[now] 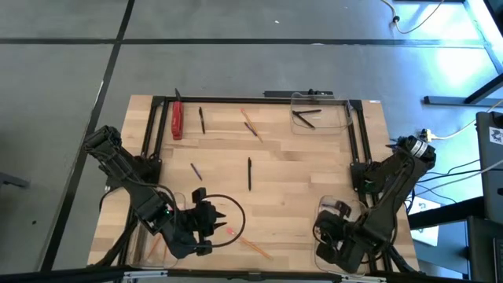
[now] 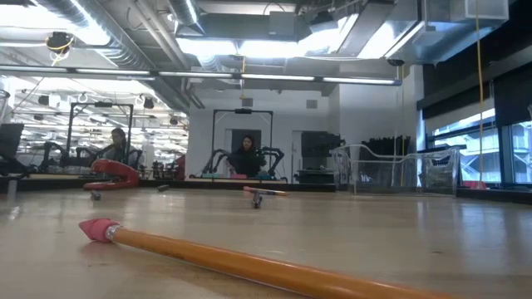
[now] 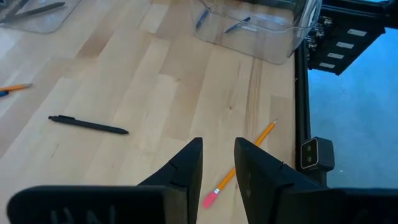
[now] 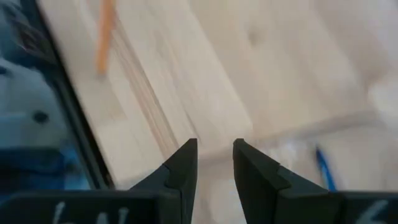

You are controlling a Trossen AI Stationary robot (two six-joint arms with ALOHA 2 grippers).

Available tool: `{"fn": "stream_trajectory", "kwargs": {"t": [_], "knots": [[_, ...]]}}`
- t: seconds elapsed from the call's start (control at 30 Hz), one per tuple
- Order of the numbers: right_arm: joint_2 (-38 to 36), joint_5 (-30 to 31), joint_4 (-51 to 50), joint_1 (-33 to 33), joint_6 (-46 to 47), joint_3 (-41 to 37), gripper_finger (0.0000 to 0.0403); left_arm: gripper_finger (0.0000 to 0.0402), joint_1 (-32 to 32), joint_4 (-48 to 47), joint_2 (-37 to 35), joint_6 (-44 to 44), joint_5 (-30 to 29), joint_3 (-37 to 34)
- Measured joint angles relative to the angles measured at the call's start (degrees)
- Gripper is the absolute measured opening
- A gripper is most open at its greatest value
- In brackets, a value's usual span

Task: Sort crayons/erasers/pens/pencils in bins
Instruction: Put the yellow pencil into the bottom left transparent bin

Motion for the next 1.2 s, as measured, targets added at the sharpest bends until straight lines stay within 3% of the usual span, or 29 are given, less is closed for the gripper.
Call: {"fn": "stream_trajectory", "kwargs": {"t": [0.17,0.37,0.67,0.9,1.2], "knots": [[-0.02,9.10,0.05,-0.04,-5.93,5.11,0.0101,0.0086,-0.37,-0.11,0.01,1.58,0.04,0.00],[-0.02,14.27,0.14,-0.04,-11.28,9.28,0.0101,0.0086,0.00,0.12,2.98,6.43,4.96,0.02],[-0.02,14.58,-0.11,0.00,-13.41,9.91,0.0101,0.0086,1.65,5.21,12.02,14.24,9.80,0.02],[-0.02,14.61,-0.02,-0.02,-13.42,9.91,0.0101,0.0086,4.63,6.49,17.98,19.39,21.93,0.02],[-0.02,14.61,0.04,-0.02,-13.44,9.91,0.0101,0.0086,6.96,6.38,21.64,23.91,26.15,0.02]]}}
